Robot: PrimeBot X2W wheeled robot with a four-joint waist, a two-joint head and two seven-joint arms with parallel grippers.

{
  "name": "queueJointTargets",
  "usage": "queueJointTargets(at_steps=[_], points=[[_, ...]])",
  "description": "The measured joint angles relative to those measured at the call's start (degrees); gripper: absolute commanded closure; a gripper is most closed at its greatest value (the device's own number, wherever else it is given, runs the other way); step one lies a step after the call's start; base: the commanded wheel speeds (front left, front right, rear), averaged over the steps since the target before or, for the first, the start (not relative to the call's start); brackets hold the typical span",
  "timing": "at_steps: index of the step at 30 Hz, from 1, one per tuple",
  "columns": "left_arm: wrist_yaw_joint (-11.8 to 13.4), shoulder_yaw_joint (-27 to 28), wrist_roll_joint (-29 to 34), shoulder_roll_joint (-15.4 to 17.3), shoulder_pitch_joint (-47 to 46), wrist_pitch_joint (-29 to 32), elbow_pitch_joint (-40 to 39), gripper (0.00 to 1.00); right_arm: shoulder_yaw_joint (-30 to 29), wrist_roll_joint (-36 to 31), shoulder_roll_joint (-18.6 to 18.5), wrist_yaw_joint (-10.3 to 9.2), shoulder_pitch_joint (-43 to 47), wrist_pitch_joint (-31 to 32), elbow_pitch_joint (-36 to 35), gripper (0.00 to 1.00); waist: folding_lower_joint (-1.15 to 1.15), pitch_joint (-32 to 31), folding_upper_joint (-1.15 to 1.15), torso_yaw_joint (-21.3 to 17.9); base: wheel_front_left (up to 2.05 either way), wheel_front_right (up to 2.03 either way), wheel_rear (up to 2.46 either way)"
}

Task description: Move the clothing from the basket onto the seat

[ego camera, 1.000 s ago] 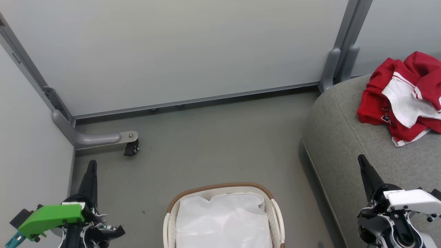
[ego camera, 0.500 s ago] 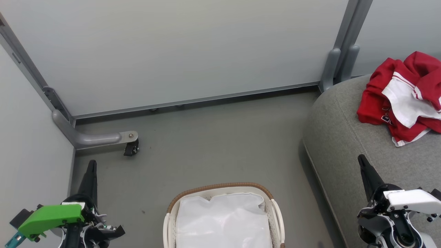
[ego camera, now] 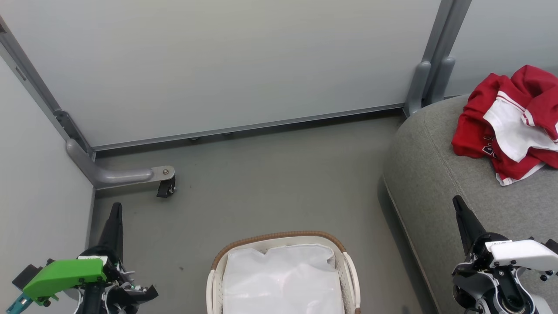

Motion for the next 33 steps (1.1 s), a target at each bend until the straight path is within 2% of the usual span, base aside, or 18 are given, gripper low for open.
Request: queueJointTargets(at_steps=[33], points=[[0.0, 0.07, 0.01, -0.03, 0.0, 0.01, 0.0, 1.0, 0.0, 0.0, 0.0, -0.01, 0.0, 0.0, 0.0, 1.0, 0.0, 0.0, 0.0, 0.0, 0.0, 0.0, 0.0]])
